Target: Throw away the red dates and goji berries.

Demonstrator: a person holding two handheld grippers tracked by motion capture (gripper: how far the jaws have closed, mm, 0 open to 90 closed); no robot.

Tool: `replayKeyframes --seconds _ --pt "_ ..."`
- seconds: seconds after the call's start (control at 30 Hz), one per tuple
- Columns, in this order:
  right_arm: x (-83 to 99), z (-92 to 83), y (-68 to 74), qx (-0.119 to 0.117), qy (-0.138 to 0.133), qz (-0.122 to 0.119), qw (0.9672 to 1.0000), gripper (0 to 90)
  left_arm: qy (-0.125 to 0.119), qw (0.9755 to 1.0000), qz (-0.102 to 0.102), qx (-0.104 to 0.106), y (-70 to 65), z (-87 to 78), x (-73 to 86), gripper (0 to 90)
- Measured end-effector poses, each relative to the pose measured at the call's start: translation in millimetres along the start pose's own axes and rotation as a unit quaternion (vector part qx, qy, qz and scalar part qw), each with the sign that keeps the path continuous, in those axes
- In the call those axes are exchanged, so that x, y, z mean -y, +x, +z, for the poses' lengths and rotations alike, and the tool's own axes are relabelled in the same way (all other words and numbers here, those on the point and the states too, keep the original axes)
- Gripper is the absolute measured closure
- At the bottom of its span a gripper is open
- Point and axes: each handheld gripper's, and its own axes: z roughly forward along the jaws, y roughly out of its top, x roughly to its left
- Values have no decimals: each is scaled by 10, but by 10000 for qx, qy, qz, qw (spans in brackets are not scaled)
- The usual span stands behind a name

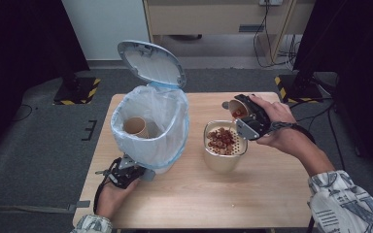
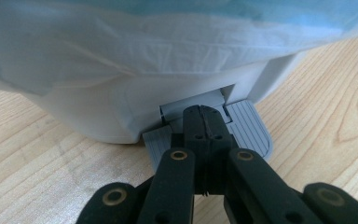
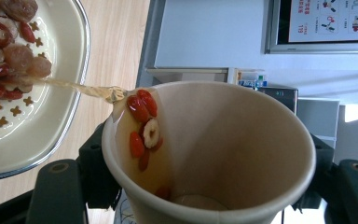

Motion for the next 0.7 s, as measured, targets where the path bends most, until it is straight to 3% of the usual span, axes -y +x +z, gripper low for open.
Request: replayKeyframes --seconds 0.3,0.5,0.7 --pt "1 3 0 -11 25 -22 10000 281 0 10000 3 2 1 0 0 900" --pt "-101 -38 -84 37 -11 -273 9996 281 5 10000 8 6 3 0 0 900" --pt "-53 13 -11 -133 217 -502 9984 280 3 10000 8 7 3 0 0 900"
